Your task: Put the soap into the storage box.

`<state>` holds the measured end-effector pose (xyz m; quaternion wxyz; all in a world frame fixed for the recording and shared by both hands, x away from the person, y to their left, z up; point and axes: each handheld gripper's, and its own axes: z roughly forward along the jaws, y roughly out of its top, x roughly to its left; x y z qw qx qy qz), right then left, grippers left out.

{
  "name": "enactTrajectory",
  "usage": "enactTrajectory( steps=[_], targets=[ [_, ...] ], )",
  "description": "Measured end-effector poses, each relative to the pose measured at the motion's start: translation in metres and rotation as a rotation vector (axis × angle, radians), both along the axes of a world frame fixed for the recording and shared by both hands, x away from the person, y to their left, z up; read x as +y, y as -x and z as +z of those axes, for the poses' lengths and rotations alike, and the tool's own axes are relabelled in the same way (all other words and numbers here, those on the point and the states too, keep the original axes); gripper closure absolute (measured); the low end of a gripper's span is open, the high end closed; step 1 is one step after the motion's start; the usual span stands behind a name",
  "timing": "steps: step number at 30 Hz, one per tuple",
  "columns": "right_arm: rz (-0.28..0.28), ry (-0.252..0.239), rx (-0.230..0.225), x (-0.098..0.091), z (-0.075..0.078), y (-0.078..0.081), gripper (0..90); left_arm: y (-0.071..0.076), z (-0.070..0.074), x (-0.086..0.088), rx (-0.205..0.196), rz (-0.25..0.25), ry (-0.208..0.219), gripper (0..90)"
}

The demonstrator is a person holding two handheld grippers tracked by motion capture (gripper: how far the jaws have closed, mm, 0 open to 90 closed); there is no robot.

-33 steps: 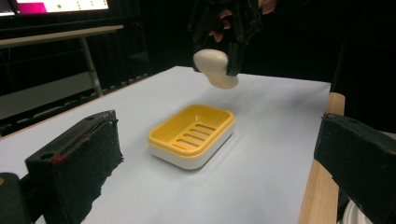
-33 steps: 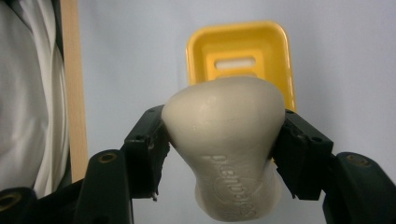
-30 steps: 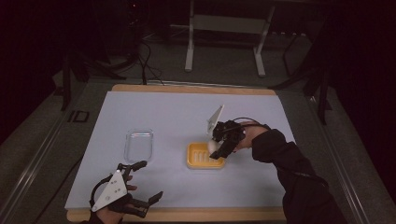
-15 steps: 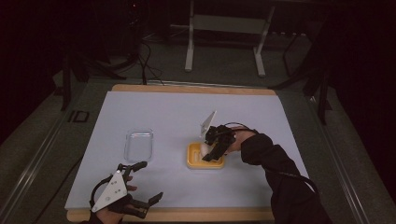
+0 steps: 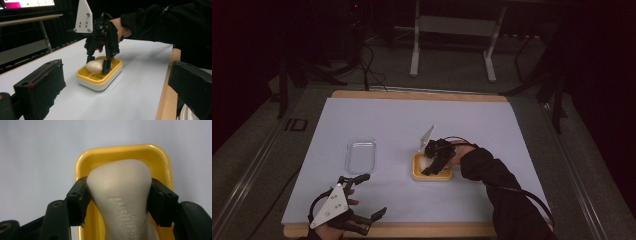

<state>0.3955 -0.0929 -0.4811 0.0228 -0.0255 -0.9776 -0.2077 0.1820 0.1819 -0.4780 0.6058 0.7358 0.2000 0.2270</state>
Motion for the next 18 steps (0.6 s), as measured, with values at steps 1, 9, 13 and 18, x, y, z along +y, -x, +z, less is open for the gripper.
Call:
enactTrajectory(
  steps=[1, 9, 13, 18],
  targets=[
    [-0.005, -0.007, 0.001, 0.000, -0.002, -0.001, 39.6, 0.000, 0.000, 0.000, 0.000, 0.000, -0.001, 0.8],
    [-0.047, 0.009, -0.011, 0.002, -0.014, -0.003, 39.2, 0.000, 0.000, -0.001, -0.001, -0.004, -0.009, 0.8],
    [-0.060, 0.014, -0.003, 0.002, -0.012, -0.002, 36.5, 0.000, 0.000, -0.001, -0.001, -0.004, -0.010, 0.8],
    [-0.069, -0.011, -0.004, 0.001, -0.006, -0.002, 34.0, 0.000, 0.000, -0.001, -0.001, -0.004, -0.011, 0.8]
  ],
)
